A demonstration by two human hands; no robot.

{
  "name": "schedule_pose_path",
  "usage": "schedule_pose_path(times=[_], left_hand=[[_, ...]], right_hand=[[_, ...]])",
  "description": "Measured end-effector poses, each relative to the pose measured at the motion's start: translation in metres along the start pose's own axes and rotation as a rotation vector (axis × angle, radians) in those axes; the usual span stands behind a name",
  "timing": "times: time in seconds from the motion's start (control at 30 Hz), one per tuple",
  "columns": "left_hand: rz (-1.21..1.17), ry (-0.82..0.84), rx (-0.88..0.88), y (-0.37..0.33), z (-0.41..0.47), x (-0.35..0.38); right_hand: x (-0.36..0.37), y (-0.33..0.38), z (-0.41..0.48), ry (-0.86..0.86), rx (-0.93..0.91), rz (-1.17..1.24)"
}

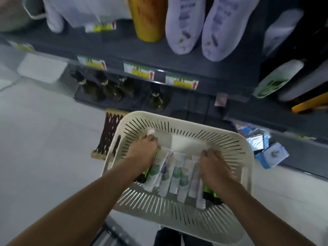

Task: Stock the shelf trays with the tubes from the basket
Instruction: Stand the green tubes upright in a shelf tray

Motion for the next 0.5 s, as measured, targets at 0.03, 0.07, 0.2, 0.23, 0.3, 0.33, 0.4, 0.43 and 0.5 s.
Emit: schedule_pose_path(times=[0.03, 0.07, 0.2, 0.23, 0.3, 0.33, 0.4, 0.43, 0.5], left_hand=[[0.058, 0.015, -0.01, 0.004, 0.008, 0.009], [0.113, 0.028, -0.015, 0.008, 0.013, 0.016], [0.275, 0.052, 0.012, 0.013, 0.02, 0.029], [0.291, 0.042, 0.008, 0.015, 0.02, 0.028], [0.279, 0.009, -0.007, 0.017, 0.02, 0.021], [0.258, -0.014, -0.014, 0.018, 0.019, 0.017], [0.177, -0.074, -0.016, 0.019, 0.016, 0.009], [0.099, -0.102, -0.012, 0.019, 0.013, 0.005], [-0.09, -0.131, -0.015, 0.017, 0.007, -0.004]], right_hand=[[0.014, -0.003, 0.009, 0.02, 0.035, -0.051], [0.025, -0.006, 0.015, 0.035, 0.067, -0.104], [0.04, -0.015, 0.021, 0.073, 0.146, -0.26], [0.039, -0.016, 0.021, 0.059, 0.151, -0.287], [0.032, -0.016, 0.019, 0.023, 0.164, -0.316], [0.026, -0.016, 0.017, 0.015, 0.172, -0.313], [0.014, -0.014, 0.01, -0.003, 0.165, -0.267], [0.008, -0.012, 0.007, -0.016, 0.149, -0.221], [-0.002, -0.009, -0.001, -0.054, 0.125, -0.103]])
Point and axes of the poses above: each hand's wrist, its own z-axis towards the middle knuckle, its own x-axis out of the palm, y = z × x, the point moved 6 cm from there along z, towards the middle knuckle, and after that the axes turned 7 degrees about y, right-handed, at the moved point
